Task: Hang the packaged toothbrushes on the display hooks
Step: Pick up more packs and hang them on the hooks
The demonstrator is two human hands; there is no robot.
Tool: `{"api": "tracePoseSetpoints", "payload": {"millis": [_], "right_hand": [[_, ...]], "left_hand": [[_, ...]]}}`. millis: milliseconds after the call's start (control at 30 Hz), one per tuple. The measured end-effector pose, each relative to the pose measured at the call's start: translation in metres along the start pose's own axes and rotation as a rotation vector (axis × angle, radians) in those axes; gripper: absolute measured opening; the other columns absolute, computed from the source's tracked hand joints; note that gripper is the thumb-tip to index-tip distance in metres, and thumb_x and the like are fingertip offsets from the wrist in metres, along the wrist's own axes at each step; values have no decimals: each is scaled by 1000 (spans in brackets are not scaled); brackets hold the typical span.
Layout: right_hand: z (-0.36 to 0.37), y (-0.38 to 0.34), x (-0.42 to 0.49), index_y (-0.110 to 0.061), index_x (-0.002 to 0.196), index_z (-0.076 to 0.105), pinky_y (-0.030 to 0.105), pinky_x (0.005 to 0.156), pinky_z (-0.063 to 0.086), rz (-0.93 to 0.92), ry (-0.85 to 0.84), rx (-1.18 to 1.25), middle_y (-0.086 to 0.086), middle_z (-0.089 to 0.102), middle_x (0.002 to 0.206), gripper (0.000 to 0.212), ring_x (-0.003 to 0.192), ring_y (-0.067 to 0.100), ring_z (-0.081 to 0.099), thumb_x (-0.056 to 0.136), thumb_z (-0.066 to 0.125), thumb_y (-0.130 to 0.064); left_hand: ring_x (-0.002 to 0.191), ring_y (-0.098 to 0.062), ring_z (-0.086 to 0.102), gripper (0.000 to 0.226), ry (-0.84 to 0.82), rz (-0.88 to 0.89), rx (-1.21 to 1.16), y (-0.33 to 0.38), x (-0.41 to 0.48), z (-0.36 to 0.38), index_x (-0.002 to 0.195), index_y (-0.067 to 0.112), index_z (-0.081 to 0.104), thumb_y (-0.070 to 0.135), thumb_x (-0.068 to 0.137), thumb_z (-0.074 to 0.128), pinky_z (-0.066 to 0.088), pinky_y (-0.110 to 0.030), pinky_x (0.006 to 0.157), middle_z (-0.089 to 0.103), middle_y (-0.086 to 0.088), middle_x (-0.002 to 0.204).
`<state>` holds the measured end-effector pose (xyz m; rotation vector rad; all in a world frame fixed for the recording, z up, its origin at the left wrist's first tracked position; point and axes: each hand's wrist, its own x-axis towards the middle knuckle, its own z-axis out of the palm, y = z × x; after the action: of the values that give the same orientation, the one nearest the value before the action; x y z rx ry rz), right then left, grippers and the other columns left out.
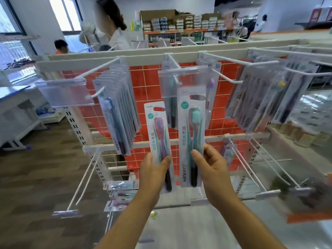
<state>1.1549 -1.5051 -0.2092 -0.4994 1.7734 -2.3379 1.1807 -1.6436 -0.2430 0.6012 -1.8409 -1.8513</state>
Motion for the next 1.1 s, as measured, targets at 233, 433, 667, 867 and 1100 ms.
{"api": "tracePoseSetpoints", "payload": {"millis": [233,433,667,867,1100], "right_hand": [[8,0,1,-15,101,62,30,75,59,-68,-33,-36,-4,72,96,27,96,16,70,80,56,-30],[9,-6,7,-16,101,62,29,74,59,-90,-49,-52,-2,71,94,27,95,17,69,80,56,-31],[13,-10,20,-14,100,63,32,74,59,-110,-54,-49,1,71,93,27,93,20,70,80,56,-31],[17,-3,28,-13,100,62,33,73,59,-117,-54,-76,1,71,93,29,92,19,70,81,57,-34],[19,7,54,-13,101,63,31,71,59,-66,-31,-112,6,71,95,18,90,22,70,92,55,-27]], "left_hand": [[90,-13,69,22,11,21,5,2,13,-6,110,19,60,23,89,68,54,-16,58,69,1,100],[87,-14,70,22,-32,62,-2,6,21,-2,111,16,61,18,90,67,57,-20,62,70,-1,99],[89,-16,68,14,-16,46,-11,6,28,0,101,25,57,22,91,66,55,-19,58,66,-2,97],[91,-17,69,21,-4,37,-25,8,35,-1,109,18,58,23,90,67,61,-30,70,67,-4,99],[93,-17,70,26,-8,11,-65,9,42,-4,112,18,59,25,89,68,61,-34,76,69,-2,101]]}}
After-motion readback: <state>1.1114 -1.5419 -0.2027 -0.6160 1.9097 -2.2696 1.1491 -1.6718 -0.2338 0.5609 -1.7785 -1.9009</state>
